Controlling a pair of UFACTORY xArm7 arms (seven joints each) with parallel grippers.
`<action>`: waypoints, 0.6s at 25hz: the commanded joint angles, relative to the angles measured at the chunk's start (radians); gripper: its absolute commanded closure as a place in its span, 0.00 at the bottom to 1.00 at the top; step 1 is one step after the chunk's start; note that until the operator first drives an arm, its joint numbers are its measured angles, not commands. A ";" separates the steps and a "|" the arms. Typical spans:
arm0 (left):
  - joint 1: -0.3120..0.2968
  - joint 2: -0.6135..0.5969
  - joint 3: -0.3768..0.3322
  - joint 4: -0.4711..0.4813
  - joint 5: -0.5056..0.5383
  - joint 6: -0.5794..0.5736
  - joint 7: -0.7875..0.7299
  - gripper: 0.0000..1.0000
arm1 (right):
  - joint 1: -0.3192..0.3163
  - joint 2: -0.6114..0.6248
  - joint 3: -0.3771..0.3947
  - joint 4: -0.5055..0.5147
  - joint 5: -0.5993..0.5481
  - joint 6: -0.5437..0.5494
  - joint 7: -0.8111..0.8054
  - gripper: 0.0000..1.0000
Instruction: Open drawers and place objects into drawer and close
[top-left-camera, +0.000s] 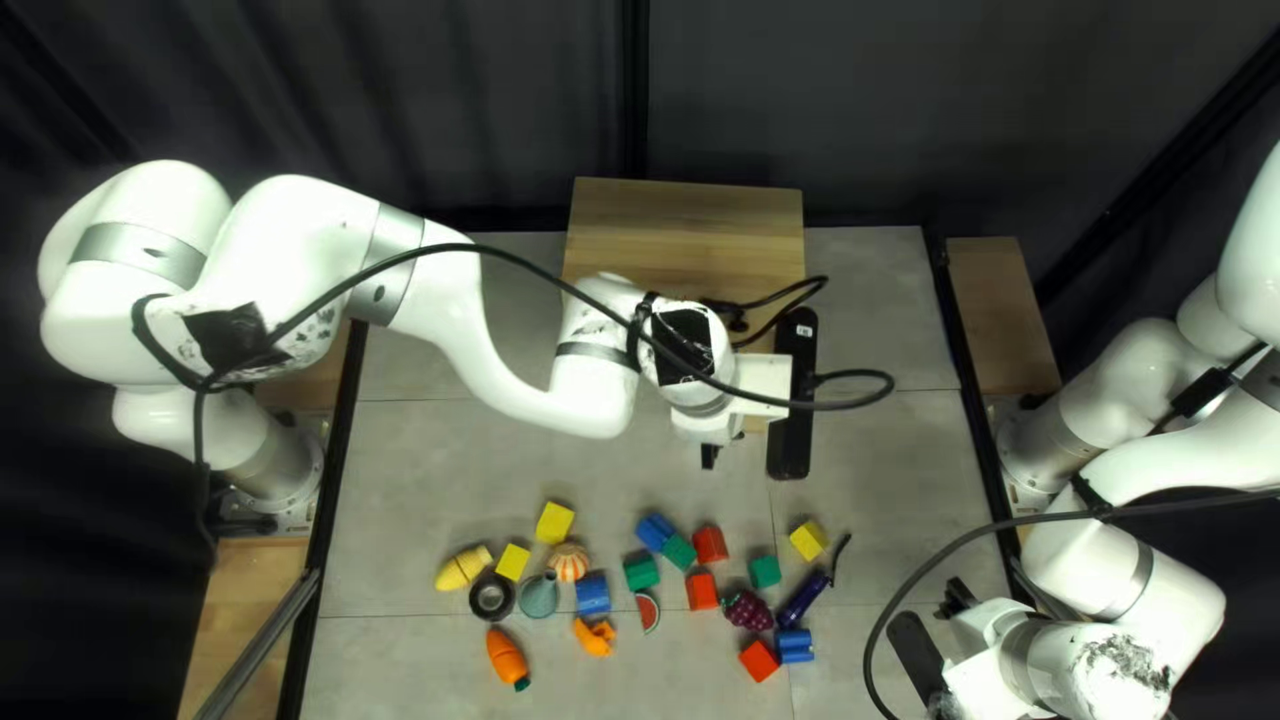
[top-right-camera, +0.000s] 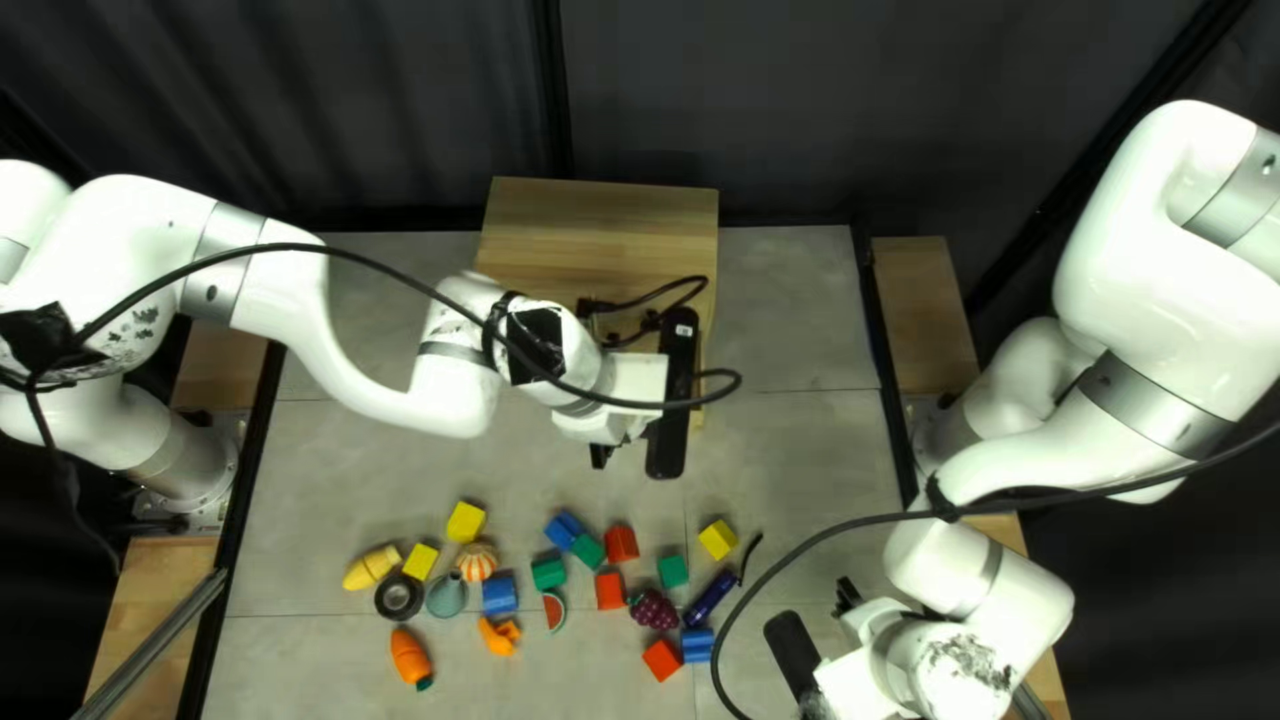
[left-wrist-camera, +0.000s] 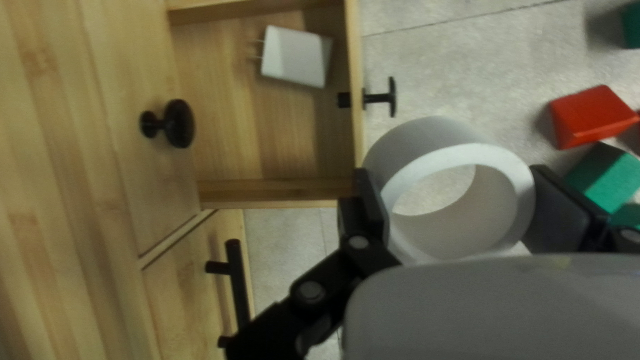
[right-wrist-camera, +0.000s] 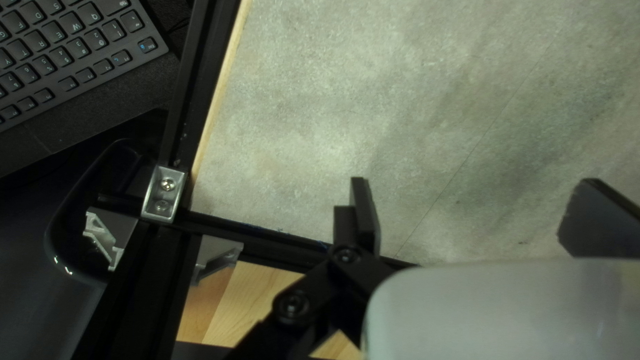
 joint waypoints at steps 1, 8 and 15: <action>-0.003 0.021 0.015 0.014 0.014 0.017 -0.026 1.00 | 0.000 0.000 0.000 0.000 0.000 0.000 0.000 0.00; 0.002 0.038 0.033 0.014 0.021 0.020 -0.056 1.00 | 0.000 0.000 0.000 0.000 0.000 0.000 0.000 0.00; 0.016 0.054 0.046 0.002 0.026 -0.016 -0.066 1.00 | 0.000 0.000 0.000 0.000 0.000 0.000 0.000 0.00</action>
